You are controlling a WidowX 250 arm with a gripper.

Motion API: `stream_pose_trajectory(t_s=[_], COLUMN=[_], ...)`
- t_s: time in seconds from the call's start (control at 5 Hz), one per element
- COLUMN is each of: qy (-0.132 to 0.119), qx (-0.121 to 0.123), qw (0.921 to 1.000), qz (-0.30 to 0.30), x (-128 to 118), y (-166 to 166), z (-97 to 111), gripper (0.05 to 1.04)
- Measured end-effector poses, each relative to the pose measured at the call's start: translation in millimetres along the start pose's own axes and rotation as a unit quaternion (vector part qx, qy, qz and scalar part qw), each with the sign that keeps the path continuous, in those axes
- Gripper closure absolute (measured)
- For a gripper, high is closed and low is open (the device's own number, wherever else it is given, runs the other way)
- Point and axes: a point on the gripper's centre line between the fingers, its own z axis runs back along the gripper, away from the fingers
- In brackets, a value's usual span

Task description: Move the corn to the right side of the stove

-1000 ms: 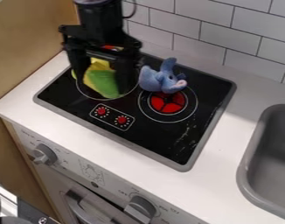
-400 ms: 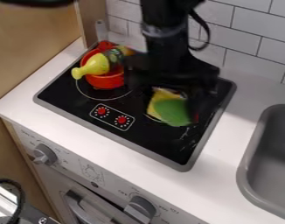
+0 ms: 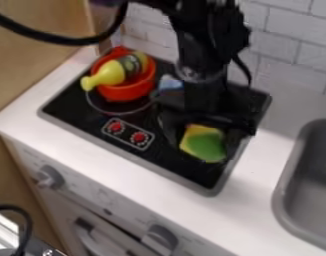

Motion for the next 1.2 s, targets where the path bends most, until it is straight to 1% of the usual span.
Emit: stream_pose_trajectory(t_s=[0.4,0.6,0.8,1.0,1.2], qy=[-0.027,-0.042,-0.051,-0.054,-0.046], qx=[0.009,0.008,0.011,0.011,0.01], qw=[0.9995,0.9989,0.9984,0.9982,0.9985], qz=[-0.013,-0.017,-0.02,-0.025,-0.029], x=[-3.7,-2.6,3.2,5.7,4.2], y=[14.8,20.9,28.6,34.4,36.8], z=[-17.2,-22.5,-28.0,-27.8,-28.4], gripper=[0.176,0.139,0.089,0.089,0.089])
